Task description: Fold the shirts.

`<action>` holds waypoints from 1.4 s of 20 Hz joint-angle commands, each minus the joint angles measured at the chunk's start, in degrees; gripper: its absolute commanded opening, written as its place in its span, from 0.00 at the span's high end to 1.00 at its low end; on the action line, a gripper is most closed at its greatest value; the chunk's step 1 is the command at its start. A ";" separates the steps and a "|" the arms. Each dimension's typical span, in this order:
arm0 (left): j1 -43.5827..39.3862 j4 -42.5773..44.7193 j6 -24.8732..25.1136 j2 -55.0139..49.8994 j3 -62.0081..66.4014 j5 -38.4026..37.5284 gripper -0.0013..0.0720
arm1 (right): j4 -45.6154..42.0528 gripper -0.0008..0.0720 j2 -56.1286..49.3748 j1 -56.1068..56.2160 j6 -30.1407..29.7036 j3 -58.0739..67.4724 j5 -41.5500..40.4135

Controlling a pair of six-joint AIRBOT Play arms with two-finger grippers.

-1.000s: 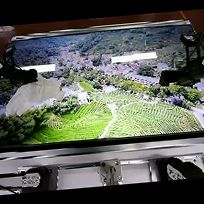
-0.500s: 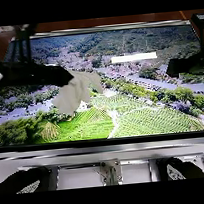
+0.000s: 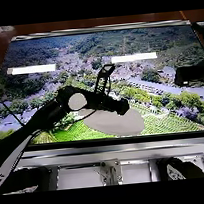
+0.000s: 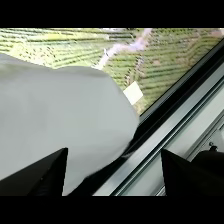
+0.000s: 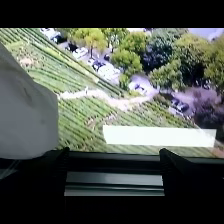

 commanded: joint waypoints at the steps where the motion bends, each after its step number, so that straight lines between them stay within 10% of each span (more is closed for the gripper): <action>1: 8.28 -2.97 4.20 -0.61 2.86 -8.57 0.00 | -2.73 0.06 -0.02 -0.04 -0.15 -0.83 0.09; 9: 39.10 -2.34 11.41 9.70 -17.70 -24.13 0.00 | 20.44 0.06 -0.02 -20.35 -3.74 -26.23 -5.88; 24: 26.58 -31.30 18.84 -3.21 -37.46 7.43 0.02 | 30.36 0.06 -0.02 -25.97 -6.75 -53.18 -20.57; 26: 25.86 -33.03 18.86 -3.28 -37.33 8.33 0.71 | 33.77 0.06 -0.02 -25.09 -8.04 -56.74 -23.82; 28: 25.70 -33.64 20.37 -3.02 -36.50 7.58 0.91 | 36.22 0.06 -0.02 -20.72 -10.19 -59.41 -28.39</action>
